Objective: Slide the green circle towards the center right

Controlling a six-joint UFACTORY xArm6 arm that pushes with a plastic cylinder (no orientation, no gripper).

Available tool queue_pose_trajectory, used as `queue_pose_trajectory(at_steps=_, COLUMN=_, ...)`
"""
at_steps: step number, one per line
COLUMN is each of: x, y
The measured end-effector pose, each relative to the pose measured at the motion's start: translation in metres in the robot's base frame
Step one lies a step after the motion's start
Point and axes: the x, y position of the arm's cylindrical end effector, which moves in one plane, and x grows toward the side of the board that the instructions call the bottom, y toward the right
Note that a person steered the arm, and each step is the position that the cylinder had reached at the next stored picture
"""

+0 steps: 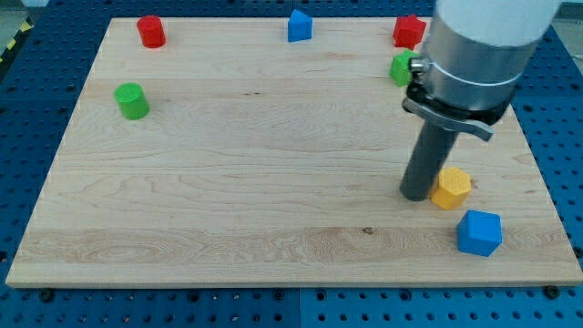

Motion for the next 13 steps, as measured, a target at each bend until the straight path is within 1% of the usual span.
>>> queue_pose_trajectory(at_steps=2, x=0.0, y=0.03)
queue_pose_trajectory(at_steps=3, x=0.0, y=-0.023)
queue_pose_trajectory(at_steps=4, x=0.0, y=-0.114)
queue_pose_trajectory(at_steps=5, x=-0.016, y=-0.212)
queue_pose_trajectory(at_steps=7, x=-0.08, y=-0.398)
queue_pose_trajectory(at_steps=8, x=-0.087, y=-0.403)
queue_pose_trajectory(at_steps=9, x=-0.133, y=-0.419)
queue_pose_trajectory(at_steps=10, x=-0.144, y=-0.423)
queue_pose_trajectory(at_steps=11, x=-0.143, y=-0.413)
queue_pose_trajectory(at_steps=13, x=-0.138, y=-0.367)
